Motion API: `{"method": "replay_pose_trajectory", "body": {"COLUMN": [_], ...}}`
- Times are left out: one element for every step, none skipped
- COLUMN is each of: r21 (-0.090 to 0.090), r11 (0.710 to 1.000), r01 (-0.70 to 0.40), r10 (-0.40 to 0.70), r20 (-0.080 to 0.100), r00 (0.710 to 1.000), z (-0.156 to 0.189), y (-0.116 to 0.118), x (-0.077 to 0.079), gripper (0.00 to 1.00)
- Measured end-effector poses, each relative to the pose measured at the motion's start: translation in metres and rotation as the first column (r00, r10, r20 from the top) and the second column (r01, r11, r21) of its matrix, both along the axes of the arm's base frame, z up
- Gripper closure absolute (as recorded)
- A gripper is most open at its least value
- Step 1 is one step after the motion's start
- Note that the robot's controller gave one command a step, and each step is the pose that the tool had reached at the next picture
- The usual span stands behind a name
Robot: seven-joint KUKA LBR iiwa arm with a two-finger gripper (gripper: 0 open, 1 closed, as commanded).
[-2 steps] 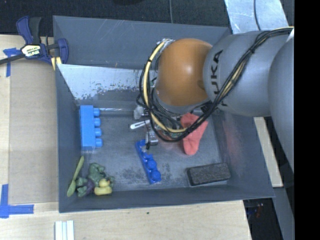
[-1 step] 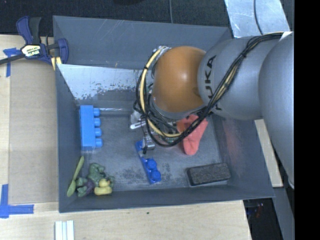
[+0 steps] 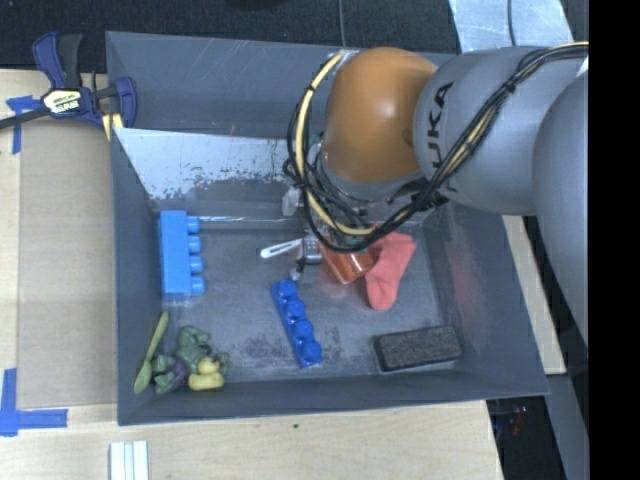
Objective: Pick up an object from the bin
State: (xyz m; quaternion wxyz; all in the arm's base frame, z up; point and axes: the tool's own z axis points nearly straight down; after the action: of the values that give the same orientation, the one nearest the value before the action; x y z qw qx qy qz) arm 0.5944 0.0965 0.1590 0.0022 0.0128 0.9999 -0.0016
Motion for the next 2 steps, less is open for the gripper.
{"method": "replay_pose_trajectory", "body": {"r21": [0.007, 0.002], "r11": [0.974, 0.929], "r01": [-0.225, -0.369], "r10": [0.225, 0.369], "r20": [0.004, 0.015], "r00": [0.974, 0.929], "z": [-0.021, -0.029], "y": [-0.004, -0.026], "x": [-0.001, -0.042], "gripper": [0.00, 0.00]}}
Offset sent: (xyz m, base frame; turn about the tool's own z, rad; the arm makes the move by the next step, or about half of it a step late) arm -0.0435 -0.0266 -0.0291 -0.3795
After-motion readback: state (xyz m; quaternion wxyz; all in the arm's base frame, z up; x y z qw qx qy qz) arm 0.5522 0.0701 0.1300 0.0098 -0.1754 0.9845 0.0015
